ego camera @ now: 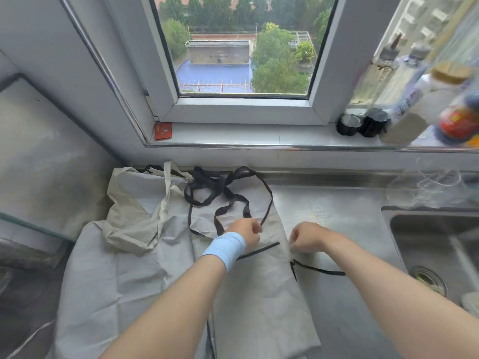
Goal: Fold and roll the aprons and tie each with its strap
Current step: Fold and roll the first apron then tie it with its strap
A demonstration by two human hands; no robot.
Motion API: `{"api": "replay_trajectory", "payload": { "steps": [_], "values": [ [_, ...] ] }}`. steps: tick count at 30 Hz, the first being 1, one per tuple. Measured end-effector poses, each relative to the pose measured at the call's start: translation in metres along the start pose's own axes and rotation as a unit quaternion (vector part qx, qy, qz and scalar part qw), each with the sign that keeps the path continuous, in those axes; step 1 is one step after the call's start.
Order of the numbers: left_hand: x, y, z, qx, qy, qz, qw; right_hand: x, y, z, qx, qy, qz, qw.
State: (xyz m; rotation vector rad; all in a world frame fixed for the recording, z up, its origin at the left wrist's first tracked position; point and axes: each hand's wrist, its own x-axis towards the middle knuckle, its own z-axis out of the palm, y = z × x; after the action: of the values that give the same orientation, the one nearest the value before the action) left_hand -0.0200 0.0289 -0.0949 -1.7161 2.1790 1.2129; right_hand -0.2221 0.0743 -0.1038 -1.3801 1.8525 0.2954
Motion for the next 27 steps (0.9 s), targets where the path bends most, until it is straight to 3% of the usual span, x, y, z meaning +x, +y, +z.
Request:
{"api": "replay_trajectory", "payload": {
  "steps": [3,8,11,13,15,18,20,23,25,27],
  "values": [
    [-0.011,0.003,0.032,0.118,-0.070,0.001,0.990,-0.018,0.021,0.021,-0.110,0.021,0.005,0.994],
    [-0.031,-0.005,0.053,0.167,-0.013,-0.010,0.986,-0.031,0.037,0.046,-0.097,0.075,-0.003,0.992],
    [-0.044,-0.006,0.049,0.164,-0.012,0.027,0.986,-0.038,0.041,0.049,0.073,0.122,-0.011,0.990],
    [-0.056,-0.005,0.043,0.136,-0.019,0.035,0.990,-0.046,0.041,0.045,0.238,0.145,-0.002,0.960],
    [-0.062,-0.005,0.039,0.125,-0.039,0.037,0.991,-0.047,0.041,0.039,0.307,0.149,0.018,0.940],
    [-0.074,-0.002,0.035,0.126,-0.038,0.037,0.991,-0.053,0.039,0.029,0.195,0.215,0.030,0.956],
    [-0.077,-0.005,0.037,0.125,0.014,0.036,0.991,-0.056,0.032,0.026,0.079,0.255,0.027,0.963],
    [-0.084,-0.011,0.043,0.124,0.120,0.042,0.984,-0.063,0.019,0.037,0.045,0.249,-0.021,0.967],
    [-0.094,-0.015,0.047,0.096,0.106,0.037,0.989,-0.070,0.012,0.052,0.037,0.255,-0.078,0.963],
    [-0.106,-0.021,0.057,0.100,0.039,0.026,0.994,-0.080,0.005,0.069,0.031,0.255,-0.142,0.956]
  ]
}}
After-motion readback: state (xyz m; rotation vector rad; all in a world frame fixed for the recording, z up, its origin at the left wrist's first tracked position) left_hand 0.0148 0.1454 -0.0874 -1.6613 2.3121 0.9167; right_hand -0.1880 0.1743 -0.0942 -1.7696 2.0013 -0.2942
